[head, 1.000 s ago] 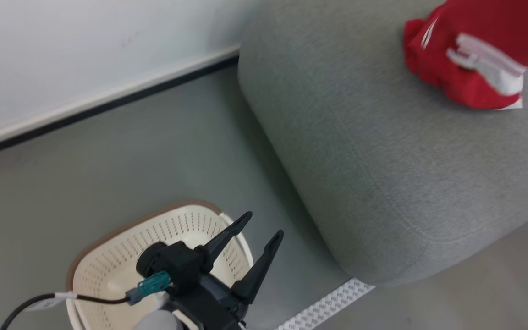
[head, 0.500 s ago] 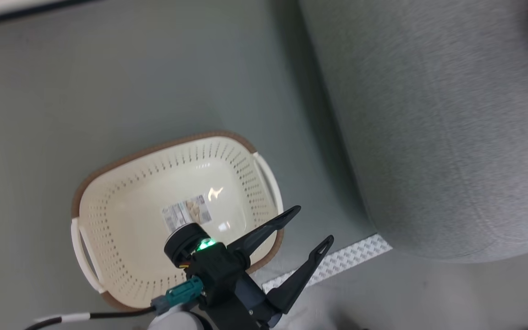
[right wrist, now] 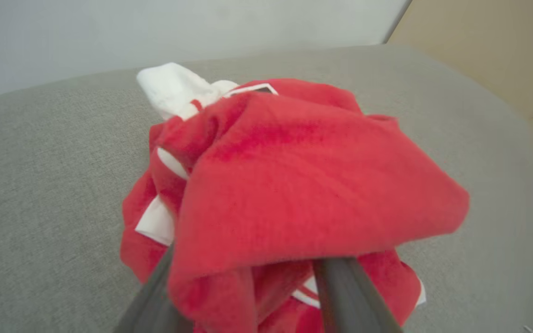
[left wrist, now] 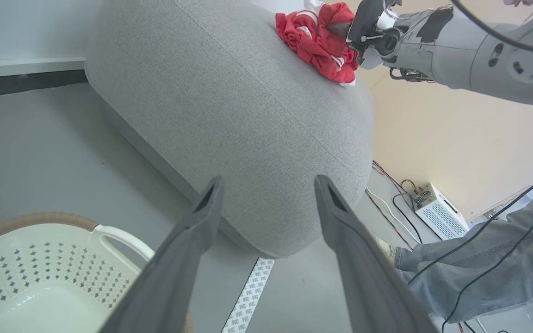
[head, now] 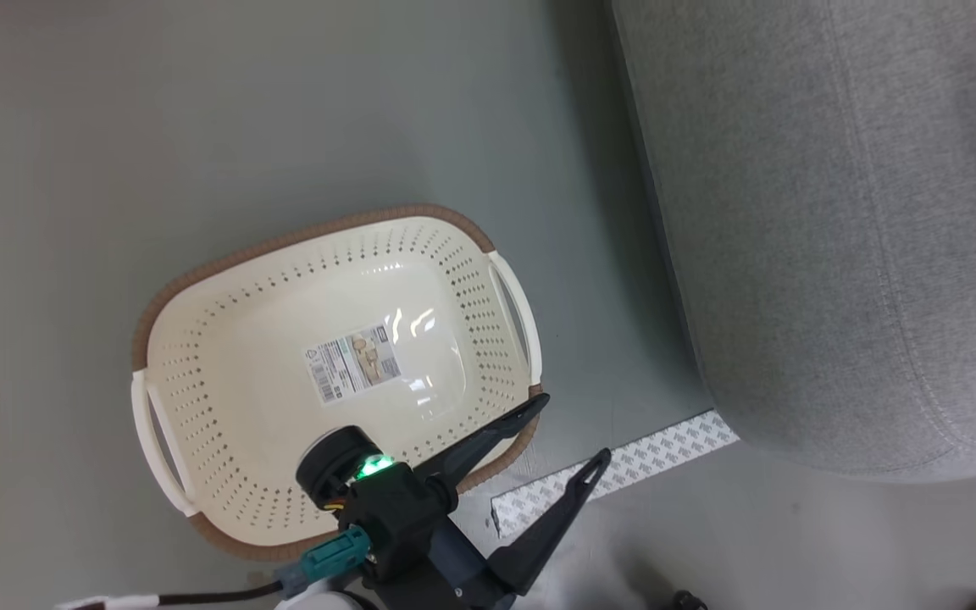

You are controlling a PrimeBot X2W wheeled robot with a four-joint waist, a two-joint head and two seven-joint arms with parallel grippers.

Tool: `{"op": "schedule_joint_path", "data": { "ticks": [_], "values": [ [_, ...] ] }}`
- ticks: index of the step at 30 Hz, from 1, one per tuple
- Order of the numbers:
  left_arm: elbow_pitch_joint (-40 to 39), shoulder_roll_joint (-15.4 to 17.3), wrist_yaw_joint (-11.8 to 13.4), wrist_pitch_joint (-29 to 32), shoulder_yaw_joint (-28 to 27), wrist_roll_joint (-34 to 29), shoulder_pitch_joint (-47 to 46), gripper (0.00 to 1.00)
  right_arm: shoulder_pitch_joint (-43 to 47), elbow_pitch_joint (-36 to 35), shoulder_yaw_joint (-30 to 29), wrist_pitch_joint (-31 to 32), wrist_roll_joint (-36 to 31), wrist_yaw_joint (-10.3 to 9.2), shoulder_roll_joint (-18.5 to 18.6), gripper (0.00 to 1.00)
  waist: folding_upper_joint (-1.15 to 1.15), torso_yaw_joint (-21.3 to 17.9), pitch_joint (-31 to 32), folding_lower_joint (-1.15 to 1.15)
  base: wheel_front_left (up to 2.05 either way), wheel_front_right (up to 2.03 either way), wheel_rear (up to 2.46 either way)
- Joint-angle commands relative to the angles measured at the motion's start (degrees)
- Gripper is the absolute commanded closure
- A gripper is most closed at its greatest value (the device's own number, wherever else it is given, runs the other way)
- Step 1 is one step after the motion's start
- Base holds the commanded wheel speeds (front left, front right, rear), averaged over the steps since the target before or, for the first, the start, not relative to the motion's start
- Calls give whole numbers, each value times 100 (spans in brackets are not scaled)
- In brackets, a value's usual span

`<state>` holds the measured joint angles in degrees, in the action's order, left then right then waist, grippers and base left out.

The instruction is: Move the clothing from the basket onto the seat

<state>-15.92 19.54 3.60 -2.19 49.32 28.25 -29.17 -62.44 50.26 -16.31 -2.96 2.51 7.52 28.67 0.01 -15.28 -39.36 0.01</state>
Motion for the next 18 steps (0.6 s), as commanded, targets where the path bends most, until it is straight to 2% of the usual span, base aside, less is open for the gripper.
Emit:
{"op": "schedule_joint_path", "data": {
  "ticks": [1, 5, 8, 11, 14, 18],
  "values": [
    [42, -39, -52, -63, 41, 30, 94, 0, 154, 30, -125, 21, -176, -6, -8, 0, -1, 49, 232, -1, 0, 0, 0],
    [188, -144, -137, -170, 52, 134, 24, 0, 327, 40, -463, 153, -672, -5, -85, 0, -1, 162, 588, -1, 0, 0, 0],
    [360, -227, -222, -306, 52, 239, 14, 0, 549, -38, -501, 224, -939, -5, -229, 0, -1, 257, 919, -1, 0, 0, 0],
    [564, -330, -261, -436, 56, 341, 83, 0, 764, -98, -552, 265, -960, -6, -334, 0, -1, 355, 1253, -1, 0, 0, 0],
    [821, -399, -256, -625, 8, 455, 234, 0, 1131, -119, -238, 286, -1001, -5, -480, 0, -1, 427, 1664, -1, 0, 0, 0],
    [1097, -467, -252, -883, -64, 631, 419, 0, 1542, -207, 251, 235, -606, -6, -514, 0, -1, 497, 2182, -1, 0, 0, 0]
  ]
}}
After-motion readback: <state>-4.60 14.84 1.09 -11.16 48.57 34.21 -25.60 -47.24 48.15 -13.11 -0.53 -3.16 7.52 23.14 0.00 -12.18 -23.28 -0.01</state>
